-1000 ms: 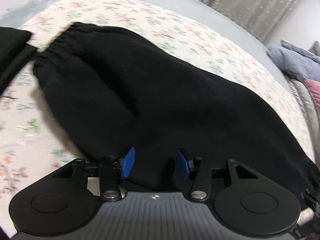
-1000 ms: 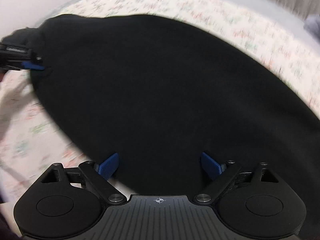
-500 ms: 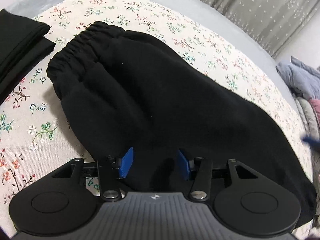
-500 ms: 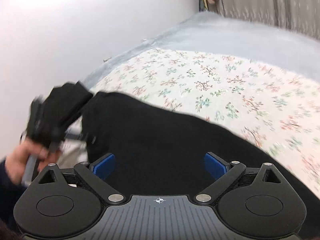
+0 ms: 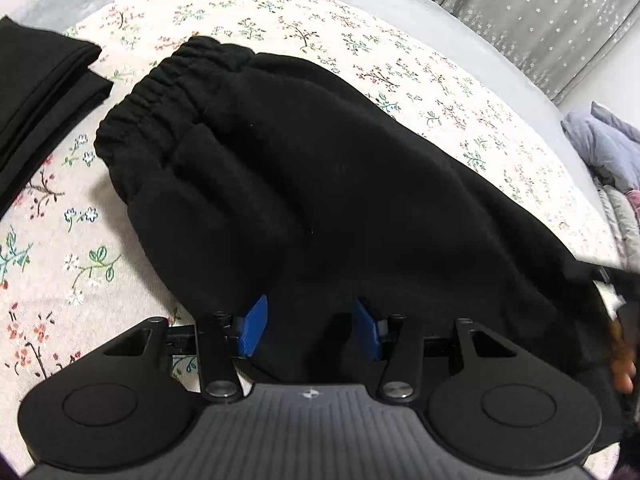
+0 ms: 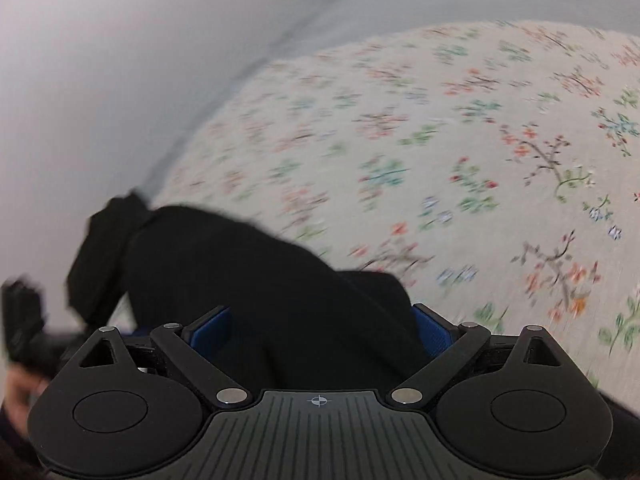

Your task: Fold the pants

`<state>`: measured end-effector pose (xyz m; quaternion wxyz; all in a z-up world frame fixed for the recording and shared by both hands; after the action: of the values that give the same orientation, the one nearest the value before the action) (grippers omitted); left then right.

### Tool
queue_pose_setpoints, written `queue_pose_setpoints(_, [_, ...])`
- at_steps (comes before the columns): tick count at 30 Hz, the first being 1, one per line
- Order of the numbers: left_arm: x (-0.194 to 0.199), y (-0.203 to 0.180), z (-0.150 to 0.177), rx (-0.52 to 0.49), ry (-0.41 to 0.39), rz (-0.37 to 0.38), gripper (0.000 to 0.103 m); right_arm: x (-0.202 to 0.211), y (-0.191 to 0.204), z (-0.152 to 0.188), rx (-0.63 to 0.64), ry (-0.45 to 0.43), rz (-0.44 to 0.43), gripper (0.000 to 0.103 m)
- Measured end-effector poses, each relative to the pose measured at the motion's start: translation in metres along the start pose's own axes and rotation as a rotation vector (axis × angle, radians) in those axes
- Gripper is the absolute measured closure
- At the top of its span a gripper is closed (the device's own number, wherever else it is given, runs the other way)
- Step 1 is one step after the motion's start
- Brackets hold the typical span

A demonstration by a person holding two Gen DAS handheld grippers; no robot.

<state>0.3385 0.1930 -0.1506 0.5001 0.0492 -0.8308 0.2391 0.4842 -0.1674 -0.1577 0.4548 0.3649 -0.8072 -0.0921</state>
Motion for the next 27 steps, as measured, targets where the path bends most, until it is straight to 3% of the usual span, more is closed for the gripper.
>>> queue_pose_setpoints(4, [-0.004, -0.010, 0.001, -0.029, -0.022, -0.036, 0.059, 0.006, 0.032, 0.022, 0.128, 0.019, -0.035, 0.006])
queue_pose_setpoints(10, [-0.010, -0.020, 0.002, -0.056, -0.040, -0.072, 0.057, -0.003, 0.054, 0.037, 0.287, -0.005, 0.044, 0.006])
queue_pose_setpoints(14, [-0.014, -0.025, 0.003, -0.076, -0.048, -0.088, 0.055, 0.001, 0.058, 0.035, 0.323, -0.026, 0.034, 0.005])
queue_pose_setpoints(19, [-0.016, -0.029, 0.004, -0.095, -0.054, -0.101, 0.054, -0.020, 0.042, 0.022, 0.244, -0.003, 0.009, 0.005])
queue_pose_setpoints(22, [-0.017, -0.026, 0.003, -0.087, -0.051, -0.091, 0.054, -0.009, 0.065, 0.027, 0.357, -0.039, 0.046, 0.005])
queue_pose_setpoints(24, [-0.014, -0.027, 0.007, -0.086, -0.051, -0.091, 0.054, 0.004, 0.083, 0.040, 0.455, -0.079, 0.026, 0.005])
queue_pose_setpoints(27, [-0.015, -0.029, 0.006, -0.099, -0.056, -0.102, 0.054, -0.001, 0.081, 0.051, 0.422, -0.065, 0.001, 0.005])
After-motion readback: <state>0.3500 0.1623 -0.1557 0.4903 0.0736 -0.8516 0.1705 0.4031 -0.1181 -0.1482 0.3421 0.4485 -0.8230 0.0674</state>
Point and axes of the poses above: each gripper's, at about its wrist camera, not at the fingertips, and x roughly against the way its jaws point, y to its left, z to its underside, the point moved 1 cm from there along -x, roughly the way its jaws point, and after that the axes turned 9 degrees about x, right-handed, at the moved point
